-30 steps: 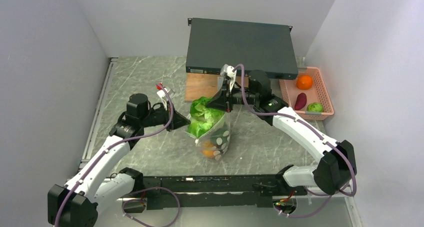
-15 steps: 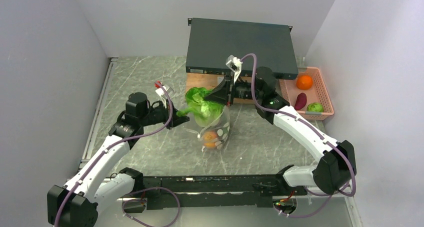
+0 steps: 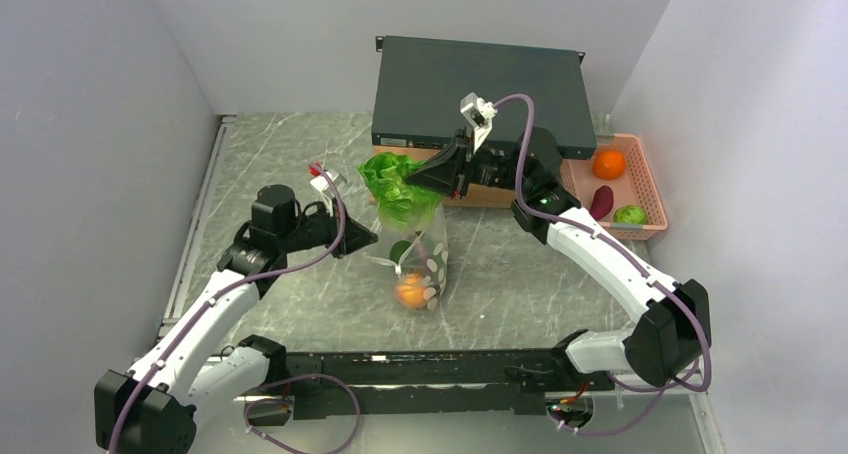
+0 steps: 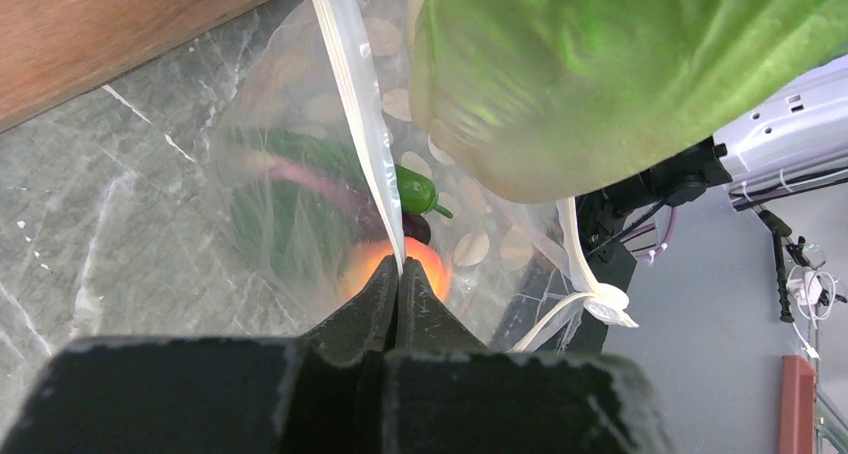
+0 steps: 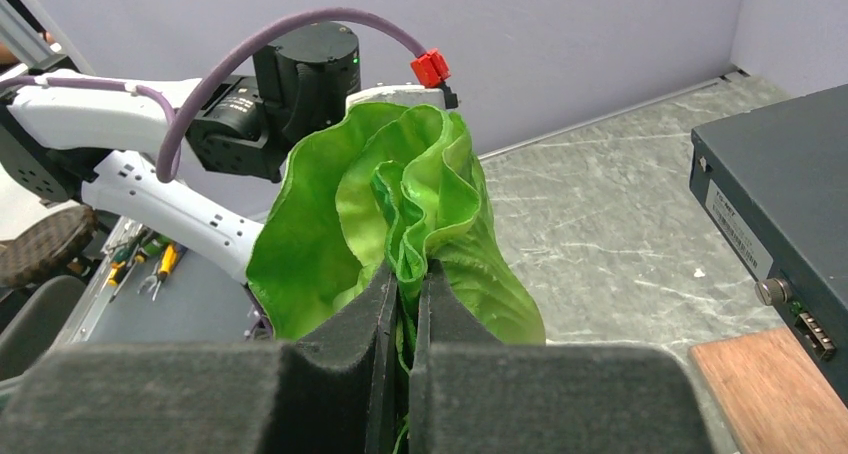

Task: Open the zip-top bag and remove the fake food
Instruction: Pick up the fake vegetable from the zipper food storage bag.

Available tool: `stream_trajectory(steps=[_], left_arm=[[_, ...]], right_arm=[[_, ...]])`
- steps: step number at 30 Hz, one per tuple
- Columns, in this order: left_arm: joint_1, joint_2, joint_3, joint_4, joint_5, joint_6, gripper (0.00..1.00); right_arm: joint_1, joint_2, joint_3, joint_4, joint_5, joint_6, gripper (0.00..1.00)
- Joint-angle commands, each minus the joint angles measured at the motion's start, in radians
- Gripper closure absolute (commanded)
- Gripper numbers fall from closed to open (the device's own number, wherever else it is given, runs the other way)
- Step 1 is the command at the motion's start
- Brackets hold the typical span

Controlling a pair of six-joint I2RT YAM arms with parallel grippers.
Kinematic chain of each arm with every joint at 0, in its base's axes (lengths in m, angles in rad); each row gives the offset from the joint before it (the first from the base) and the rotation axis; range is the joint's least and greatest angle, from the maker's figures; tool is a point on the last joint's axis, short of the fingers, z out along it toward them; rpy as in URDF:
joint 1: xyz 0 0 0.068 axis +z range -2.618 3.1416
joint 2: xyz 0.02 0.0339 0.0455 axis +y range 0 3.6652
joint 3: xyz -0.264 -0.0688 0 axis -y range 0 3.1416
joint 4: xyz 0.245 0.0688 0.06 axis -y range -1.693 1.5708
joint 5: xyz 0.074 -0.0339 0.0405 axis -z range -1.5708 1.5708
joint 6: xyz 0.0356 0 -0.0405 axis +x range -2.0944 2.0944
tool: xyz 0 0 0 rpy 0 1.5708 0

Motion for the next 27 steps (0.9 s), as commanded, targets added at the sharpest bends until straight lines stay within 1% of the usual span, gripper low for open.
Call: stream_trajectory(steps=[1, 9, 14, 20, 24, 27], left_arm=[[0.005, -0.019, 0.061, 0.014, -0.018, 0.010, 1.00], [0.014, -0.044, 0.085, 0.006, -0.062, 0.012, 1.00], [0.017, -0.045, 0.111, -0.013, -0.077, 0.022, 1.00], [0.018, -0.040, 0.131, -0.040, -0.087, 0.041, 1.00], [0.020, -0.032, 0.131, -0.039, -0.083, 0.040, 1.00], [0.020, -0.028, 0.139, -0.044, -0.080, 0.043, 1.00]], right_arm=[[-0.001, -0.002, 0.048, 0.100, -0.008, 0.043, 1.00], [-0.021, -0.030, 0.052, 0.124, -0.087, 0.064, 1.00], [-0.049, -0.051, 0.054, 0.128, -0.139, 0.071, 1.00], [-0.094, -0.089, 0.019, 0.164, -0.206, 0.082, 1.00], [-0.115, -0.111, 0.011, 0.163, -0.224, 0.090, 1.00], [-0.131, -0.125, 0.011, 0.126, -0.227, 0.076, 1.00]])
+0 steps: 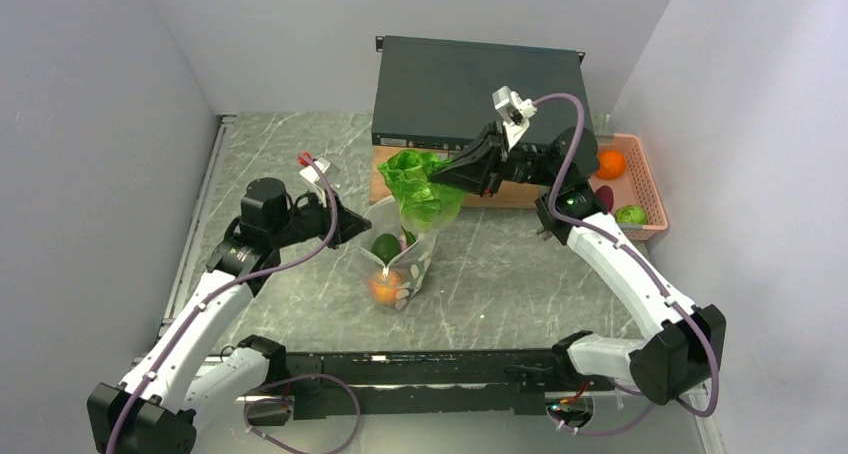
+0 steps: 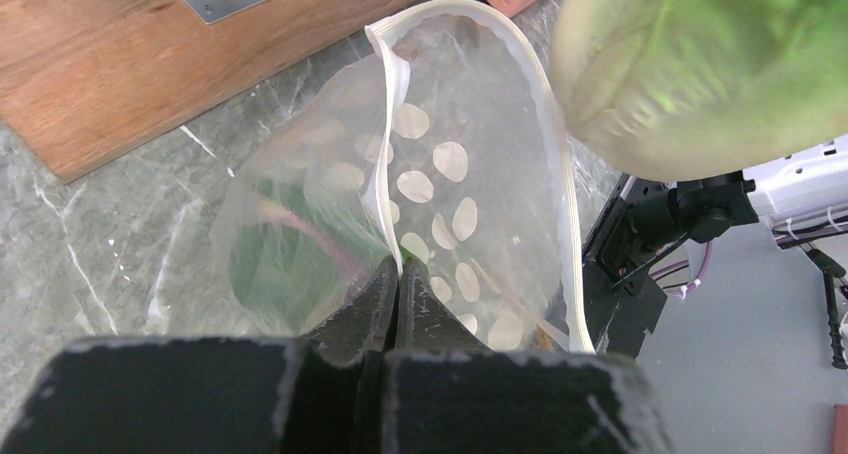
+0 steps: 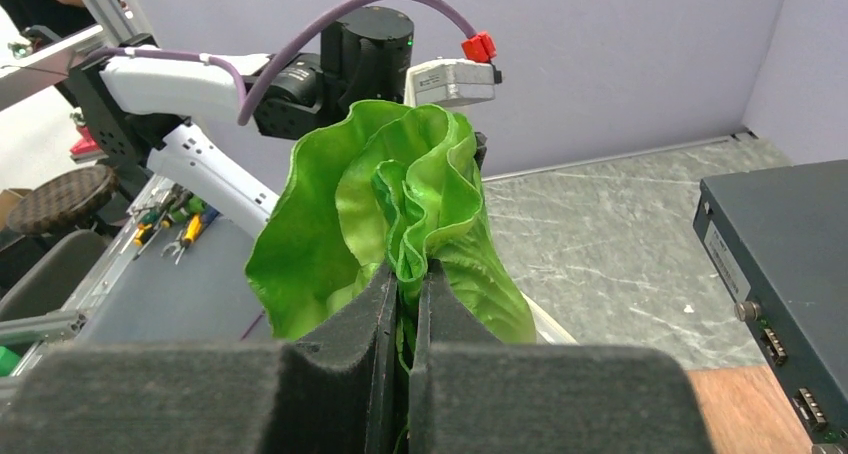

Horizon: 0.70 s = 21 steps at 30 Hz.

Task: Open the zip-top bag and remove the fake food
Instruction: Pick up the fake vegetable from the zipper food storage bag.

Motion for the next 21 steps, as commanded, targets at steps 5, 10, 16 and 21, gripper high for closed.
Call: stream_trajectory(steps=[5, 10, 16, 21], left_arm=[[0.008, -0.004, 0.063, 0.012, 0.004, 0.028, 1.00], [0.009, -0.009, 0.055, 0.034, 0.004, 0.023, 1.00], [0.012, -0.017, 0.035, 0.073, -0.002, 0.018, 1.00], [0.019, -0.023, 0.016, 0.097, -0.013, 0.018, 1.00]], right_arm=[[-0.071, -0.091, -0.008, -0.101, -0.036, -0.085, 1.00], [-0.143, -0.163, -0.068, -0.228, 0.002, -0.145, 1.00], [-0.237, -0.238, -0.130, -0.385, 0.044, -0.215, 1.00], [-0.317, -0.292, -0.179, -0.459, 0.071, -0.246, 1.00]])
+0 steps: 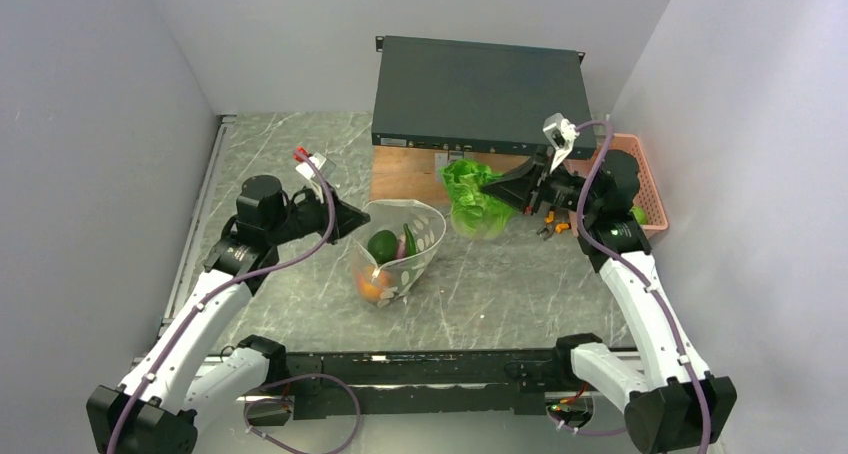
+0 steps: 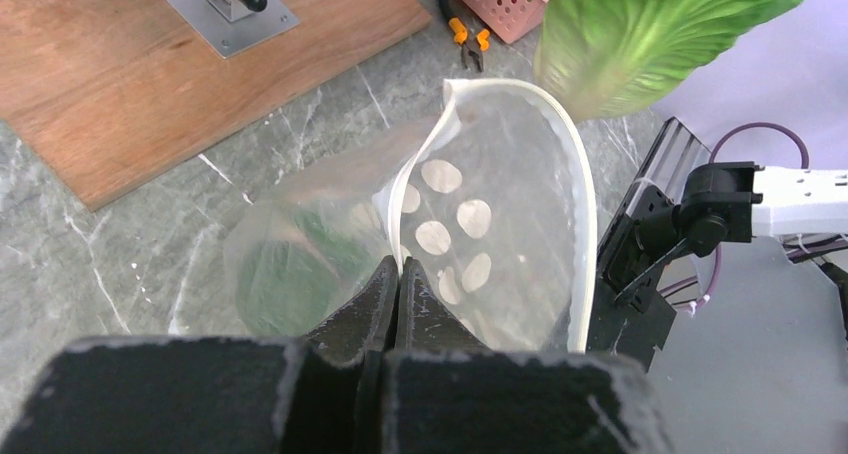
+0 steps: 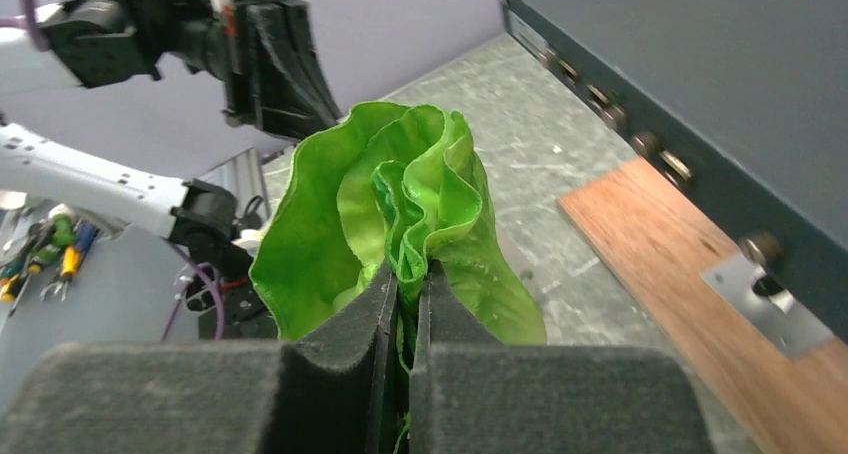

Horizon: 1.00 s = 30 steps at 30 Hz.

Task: Open the zip-top bag and remove the fake food
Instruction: Pick up the fake vegetable from the zipper food storage bag, then place the fake vegetable in the bin.

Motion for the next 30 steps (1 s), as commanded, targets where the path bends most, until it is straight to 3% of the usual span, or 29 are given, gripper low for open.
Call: stream_trajectory(steps=[1, 22, 30], left_arm=[[0.012, -0.022, -0.007, 0.084, -0.010, 0.013, 1.00], [0.049, -0.016, -0.043, 0.135, 0.006, 0.020, 1.00], [0.074, -0.010, -0.052, 0.151, 0.027, 0.027, 1.00]], right_arm=[[-0.067, -0.059, -0.031, -0.084, 0.041, -0.050, 1.00], [-0.462, -0.155, -0.243, -0.290, 0.105, -0.030, 1.00], [-0.566, -0.147, -0.273, -0.308, 0.204, 0.027, 1.00]])
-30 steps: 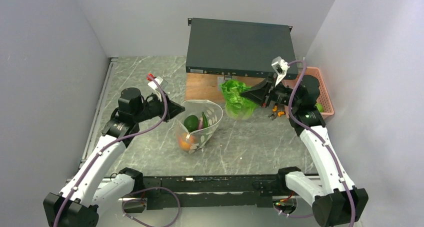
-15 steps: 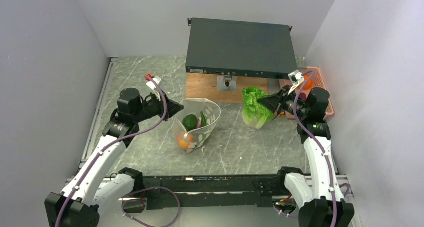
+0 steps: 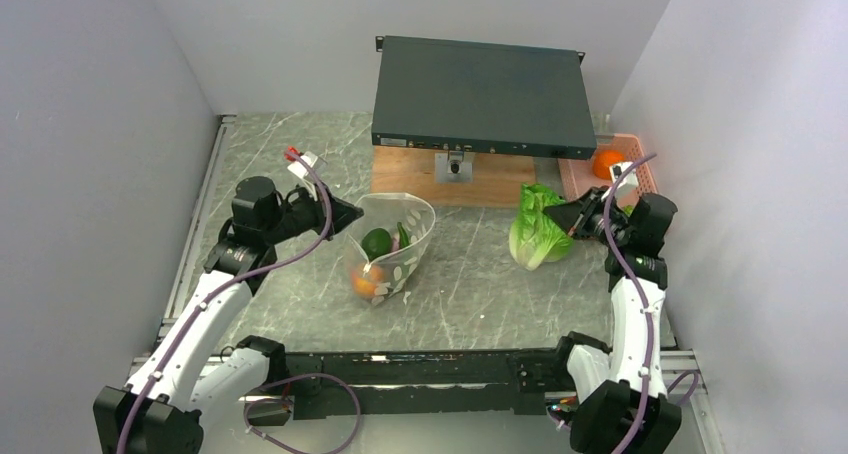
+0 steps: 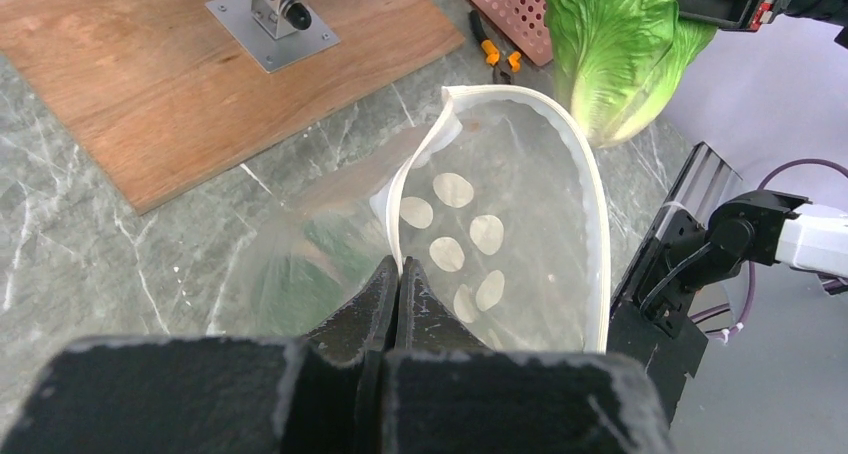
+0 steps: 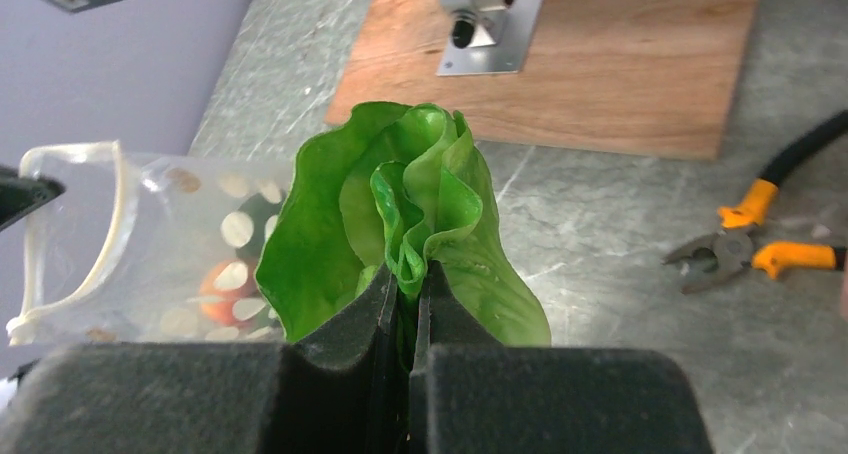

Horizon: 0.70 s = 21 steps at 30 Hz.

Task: Open the zip-top bag and remove the fake food
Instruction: Place the fake vegetable in the bin.

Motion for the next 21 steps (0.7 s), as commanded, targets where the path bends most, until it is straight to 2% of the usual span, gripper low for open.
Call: stream_trajectory(steps=[1, 7, 16, 21], left_arm=[[0.016, -0.009, -0.008, 0.070, 0.030, 0.027, 1.00], [0.034, -0.012, -0.025, 0.080, 0.047, 0.023, 1.00], [0.055, -0.001, -0.029, 0.095, 0.072, 0.017, 1.00], [0.060, 0.002, -0.030, 0.098, 0.078, 0.012, 1.00]], right_arm=[[-0.046, -0.009, -0.002, 0.011, 0.077, 0.062, 1.00], [-0.089, 0.012, 0.009, 0.014, 0.185, 0.129, 1.00], [-0.098, 0.075, 0.085, 0.077, 0.432, 0.242, 1.00], [-0.100, 0.128, 0.140, 0.119, 0.465, 0.285, 1.00]])
